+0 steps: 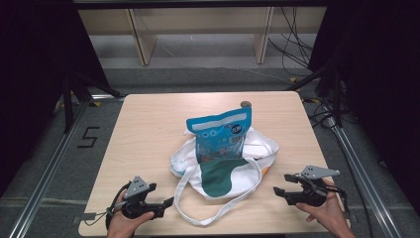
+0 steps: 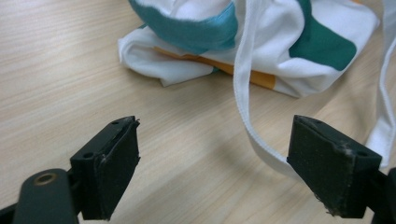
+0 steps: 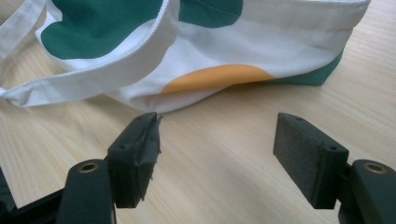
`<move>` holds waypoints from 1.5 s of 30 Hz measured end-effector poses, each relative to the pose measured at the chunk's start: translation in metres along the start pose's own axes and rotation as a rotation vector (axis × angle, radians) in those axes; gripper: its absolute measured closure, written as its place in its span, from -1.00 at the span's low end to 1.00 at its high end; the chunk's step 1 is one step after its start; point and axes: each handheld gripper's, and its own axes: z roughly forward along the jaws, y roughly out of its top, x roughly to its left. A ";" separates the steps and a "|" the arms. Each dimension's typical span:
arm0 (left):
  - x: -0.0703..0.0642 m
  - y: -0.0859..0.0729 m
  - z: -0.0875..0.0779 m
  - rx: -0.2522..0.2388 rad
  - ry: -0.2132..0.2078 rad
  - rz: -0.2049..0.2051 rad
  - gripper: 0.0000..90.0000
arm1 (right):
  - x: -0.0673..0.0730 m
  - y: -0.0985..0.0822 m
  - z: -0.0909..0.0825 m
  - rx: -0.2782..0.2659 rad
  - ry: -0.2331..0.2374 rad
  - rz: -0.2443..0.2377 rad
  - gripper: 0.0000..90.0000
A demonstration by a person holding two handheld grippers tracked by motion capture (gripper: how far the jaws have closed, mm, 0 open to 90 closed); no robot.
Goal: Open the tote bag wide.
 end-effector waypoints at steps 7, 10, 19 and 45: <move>0.000 -0.007 -0.001 -0.002 0.000 0.009 -0.66 | 0.007 -0.007 -0.005 0.003 0.012 -0.007 -0.30; -0.004 -0.009 -0.003 -0.011 -0.006 0.005 -0.66 | 0.012 -0.013 -0.007 0.027 -0.006 -0.018 -0.33; -0.008 -0.013 -0.007 -0.006 0.002 0.023 -0.67 | 0.013 -0.028 -0.007 0.059 0.016 -0.003 -0.32; -0.008 -0.016 -0.007 0.015 0.011 0.040 -0.67 | 0.020 -0.040 -0.007 0.116 0.027 -0.042 -0.32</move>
